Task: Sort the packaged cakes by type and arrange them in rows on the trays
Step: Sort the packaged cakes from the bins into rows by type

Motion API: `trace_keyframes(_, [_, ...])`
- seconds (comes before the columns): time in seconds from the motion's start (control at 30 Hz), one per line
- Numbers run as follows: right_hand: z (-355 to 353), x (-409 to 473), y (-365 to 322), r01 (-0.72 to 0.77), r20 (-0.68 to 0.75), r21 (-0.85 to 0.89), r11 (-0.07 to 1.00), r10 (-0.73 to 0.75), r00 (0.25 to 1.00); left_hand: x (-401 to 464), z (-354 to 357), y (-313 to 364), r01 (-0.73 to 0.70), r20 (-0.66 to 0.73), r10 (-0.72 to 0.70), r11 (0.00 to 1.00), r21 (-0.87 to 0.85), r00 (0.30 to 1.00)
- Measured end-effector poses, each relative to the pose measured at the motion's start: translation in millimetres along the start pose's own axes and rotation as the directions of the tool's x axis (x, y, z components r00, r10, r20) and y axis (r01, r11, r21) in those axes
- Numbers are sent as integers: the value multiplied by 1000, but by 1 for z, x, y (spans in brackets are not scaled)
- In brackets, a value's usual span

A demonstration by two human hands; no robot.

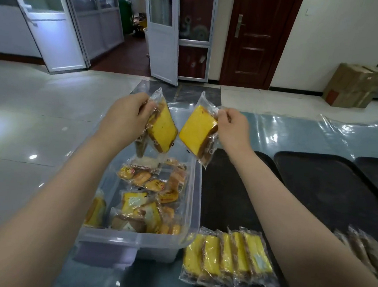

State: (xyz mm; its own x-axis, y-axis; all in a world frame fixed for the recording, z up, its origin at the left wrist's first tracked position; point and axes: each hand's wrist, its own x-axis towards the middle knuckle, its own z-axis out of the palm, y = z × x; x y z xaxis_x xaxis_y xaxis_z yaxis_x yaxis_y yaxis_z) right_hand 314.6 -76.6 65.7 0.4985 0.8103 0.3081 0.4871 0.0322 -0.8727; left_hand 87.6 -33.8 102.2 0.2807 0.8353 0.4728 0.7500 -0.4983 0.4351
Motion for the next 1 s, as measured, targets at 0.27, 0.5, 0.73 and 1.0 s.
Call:
trace_keyframes(0.27, [-74, 10, 18, -24, -11, 15, 1000, 24, 1000, -6, 9, 65, -33, -95, 28, 998, -50, 995])
trace_keyframes(0.5, [-133, 2, 51, -14, -12, 4, 1000, 14, 1000, -12, 34, 113, -63, -129, 49, 993, -103, 990])
trace_keyframes(0.73, [-182, -11, 93, -67, 29, -27, 997, 67, 997, -25, 71, 160, -32, -51, 25, 989, -143, 998])
trace_keyframes(1.0, [-220, -31, 148, -165, 110, -97, 982, 175, 978, -55, 122, 191, 85, 117, -62, 975, -204, 991])
